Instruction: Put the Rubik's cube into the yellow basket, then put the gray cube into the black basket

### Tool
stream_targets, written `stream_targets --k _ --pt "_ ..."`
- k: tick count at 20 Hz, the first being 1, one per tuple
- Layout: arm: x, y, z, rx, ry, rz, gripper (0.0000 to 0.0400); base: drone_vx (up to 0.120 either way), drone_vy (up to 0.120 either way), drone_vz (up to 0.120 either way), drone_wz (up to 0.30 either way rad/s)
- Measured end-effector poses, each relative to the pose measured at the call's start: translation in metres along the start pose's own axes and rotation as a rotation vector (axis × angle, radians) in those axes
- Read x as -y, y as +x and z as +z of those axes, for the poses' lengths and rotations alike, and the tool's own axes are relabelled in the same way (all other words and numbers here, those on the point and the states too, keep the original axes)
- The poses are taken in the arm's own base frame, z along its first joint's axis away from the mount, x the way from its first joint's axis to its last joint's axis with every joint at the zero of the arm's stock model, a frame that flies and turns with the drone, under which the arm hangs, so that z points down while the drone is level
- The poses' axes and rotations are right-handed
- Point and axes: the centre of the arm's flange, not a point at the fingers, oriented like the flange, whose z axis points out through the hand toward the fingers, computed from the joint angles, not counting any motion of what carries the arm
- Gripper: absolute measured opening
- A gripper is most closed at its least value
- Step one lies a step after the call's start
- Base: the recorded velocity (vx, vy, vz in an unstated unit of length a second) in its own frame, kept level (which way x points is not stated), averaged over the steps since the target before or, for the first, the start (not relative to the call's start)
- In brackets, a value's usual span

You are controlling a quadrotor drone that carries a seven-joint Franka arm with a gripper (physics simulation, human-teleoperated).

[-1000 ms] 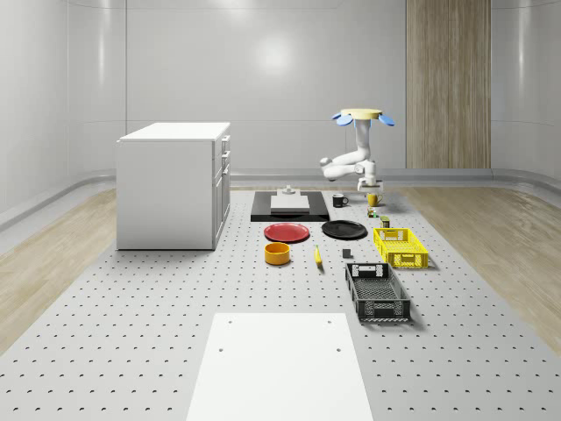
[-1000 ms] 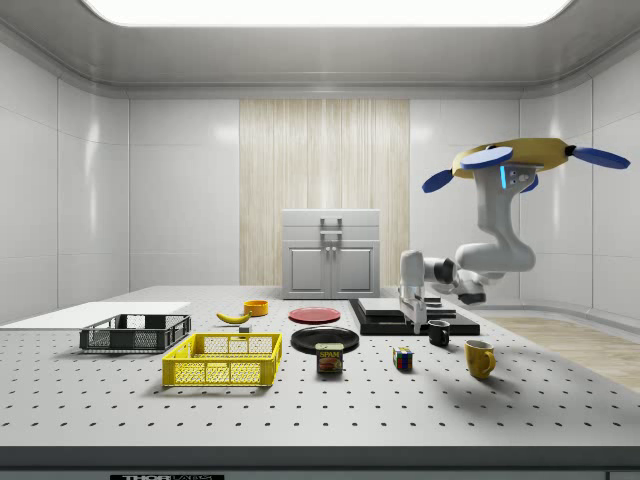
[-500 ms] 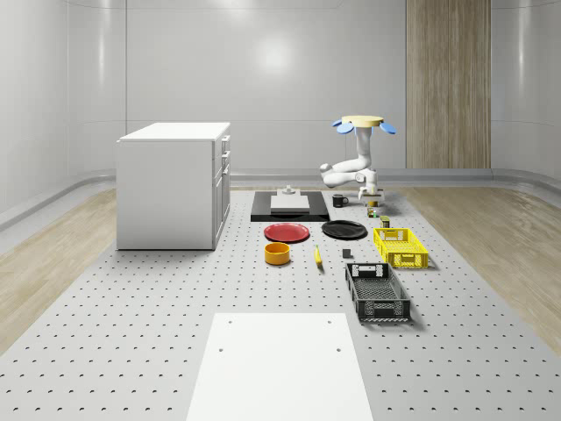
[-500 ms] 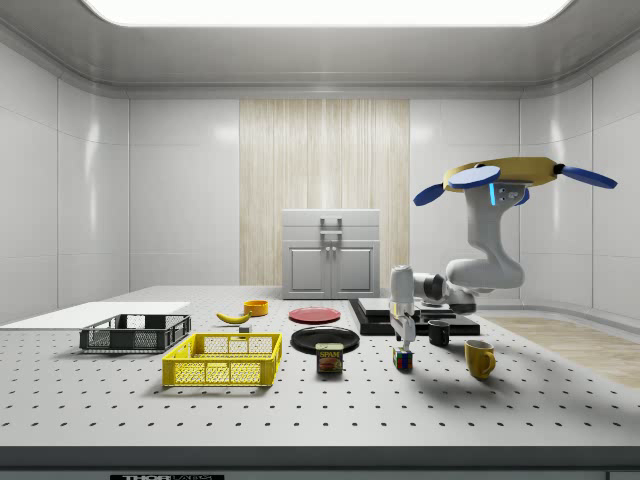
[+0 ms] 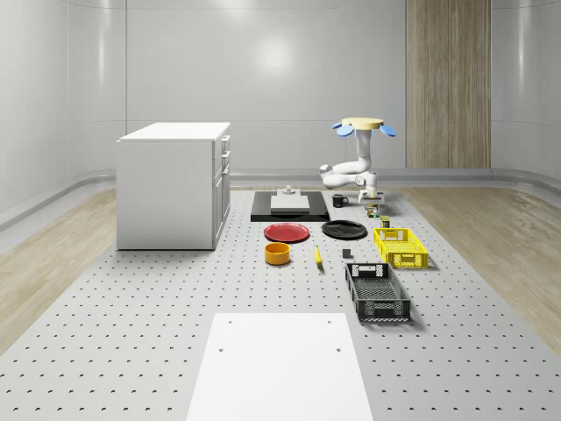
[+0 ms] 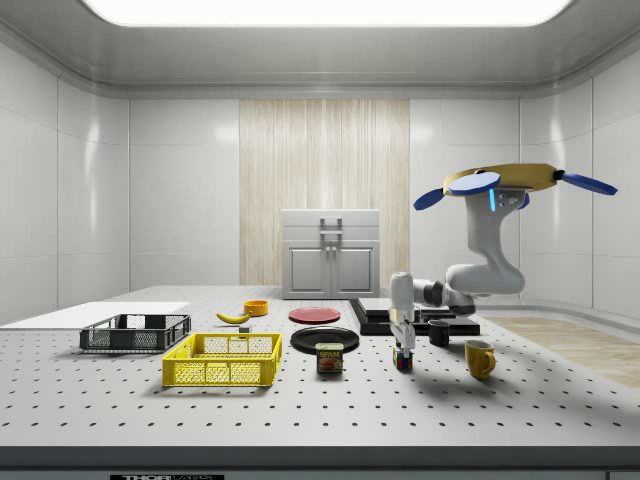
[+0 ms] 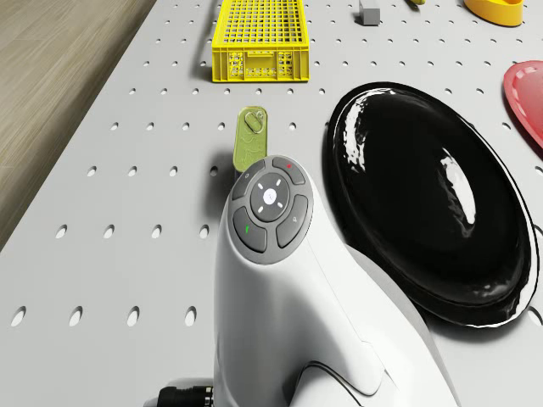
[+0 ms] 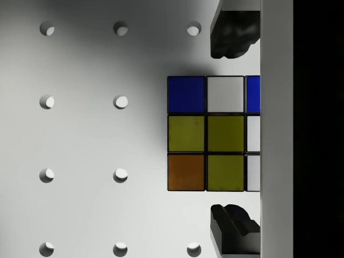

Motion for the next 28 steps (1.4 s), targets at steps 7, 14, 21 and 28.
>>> stream_targets --k 7,14,21,28 --pt "0.0 0.0 0.015 0.0 0.0 0.0 0.04 0.0 0.0 0.0 0.0" --pt "-0.002 0.002 0.018 0.0 0.0 0.0 0.04 0.0 0.0 0.0 0.0" --pt "0.003 0.009 0.019 0.0 0.0 0.0 0.04 0.0 0.0 0.0 0.0" --pt "0.008 0.008 0.019 0.0 0.0 0.0 0.0375 0.0 0.0 0.0 0.0"
